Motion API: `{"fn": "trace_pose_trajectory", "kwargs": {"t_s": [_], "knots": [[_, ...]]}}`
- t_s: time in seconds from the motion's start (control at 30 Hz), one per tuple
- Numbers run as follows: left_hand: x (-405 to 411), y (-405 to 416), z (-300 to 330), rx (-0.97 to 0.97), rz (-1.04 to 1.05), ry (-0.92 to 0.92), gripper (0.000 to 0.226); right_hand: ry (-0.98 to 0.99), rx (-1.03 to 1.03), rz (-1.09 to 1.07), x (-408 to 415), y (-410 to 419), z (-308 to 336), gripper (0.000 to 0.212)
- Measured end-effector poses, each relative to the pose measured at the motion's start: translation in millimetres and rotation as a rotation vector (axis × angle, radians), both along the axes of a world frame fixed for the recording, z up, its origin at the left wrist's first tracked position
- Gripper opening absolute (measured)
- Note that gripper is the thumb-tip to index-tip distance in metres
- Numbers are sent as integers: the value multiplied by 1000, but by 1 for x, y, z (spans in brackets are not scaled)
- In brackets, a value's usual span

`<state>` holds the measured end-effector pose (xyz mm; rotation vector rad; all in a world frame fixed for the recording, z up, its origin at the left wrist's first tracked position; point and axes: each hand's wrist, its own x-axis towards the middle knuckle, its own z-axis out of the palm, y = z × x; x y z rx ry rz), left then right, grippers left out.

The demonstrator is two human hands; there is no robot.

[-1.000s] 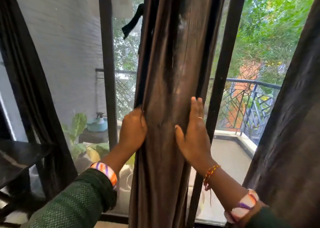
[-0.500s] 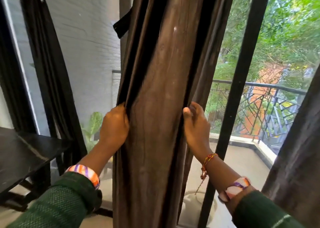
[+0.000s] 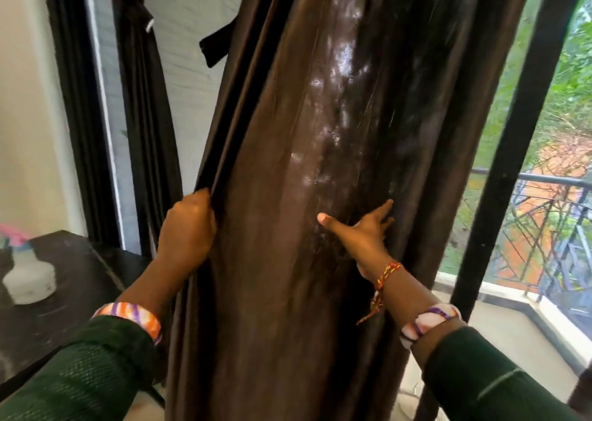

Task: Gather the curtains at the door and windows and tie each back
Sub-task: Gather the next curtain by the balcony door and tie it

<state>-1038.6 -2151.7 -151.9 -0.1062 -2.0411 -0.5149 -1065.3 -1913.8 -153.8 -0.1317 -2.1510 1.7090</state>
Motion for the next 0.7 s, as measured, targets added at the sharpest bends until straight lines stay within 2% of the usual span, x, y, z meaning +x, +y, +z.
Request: {"fn": "trace_pose_trajectory", "kwargs": {"t_s": [0.07,0.1,0.2,0.3,0.4,0.47,0.6,0.7], "knots": [[-3,-2,-3,-41,-14,-1,8,85,-150,84,-14,-3,-2,129],[-5,-1,-6,-55,-20,-5,7,125,-203,121,-19,-6,-2,119],[-11,4,-15,-73,-45,-16,17,223,-277,184,-28,-11,-3,54],[-14,13,-19,-94,-83,-7,29,247,-146,68,-32,-8,-9,27],[-14,24,-19,-80,-122,-27,17,283,-6,-110,-24,10,-18,14],[-13,35,-18,-74,-147,-41,11,327,72,-221,-13,29,-27,12],[-12,68,-24,-107,-193,-74,17,445,245,-409,21,68,-43,24],[-7,101,-28,-109,-266,-69,20,503,405,-503,50,91,-51,18]]}}
